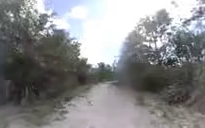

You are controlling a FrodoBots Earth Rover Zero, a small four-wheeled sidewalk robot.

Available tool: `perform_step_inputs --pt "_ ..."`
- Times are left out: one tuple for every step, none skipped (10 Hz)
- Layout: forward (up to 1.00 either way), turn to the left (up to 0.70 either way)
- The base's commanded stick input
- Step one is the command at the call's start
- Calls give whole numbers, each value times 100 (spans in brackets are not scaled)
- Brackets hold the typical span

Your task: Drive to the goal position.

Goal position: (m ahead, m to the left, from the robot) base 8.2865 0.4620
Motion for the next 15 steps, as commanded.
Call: perform_step_inputs --pt "85 0" --pt "85 0" --pt "85 31" --pt "85 34" --pt "85 13" --pt "85 0" --pt "85 0" --pt "85 0" --pt "85 0" --pt "85 0" --pt "85 0" --pt "85 0" --pt "85 0" --pt "85 0" --pt "85 0"
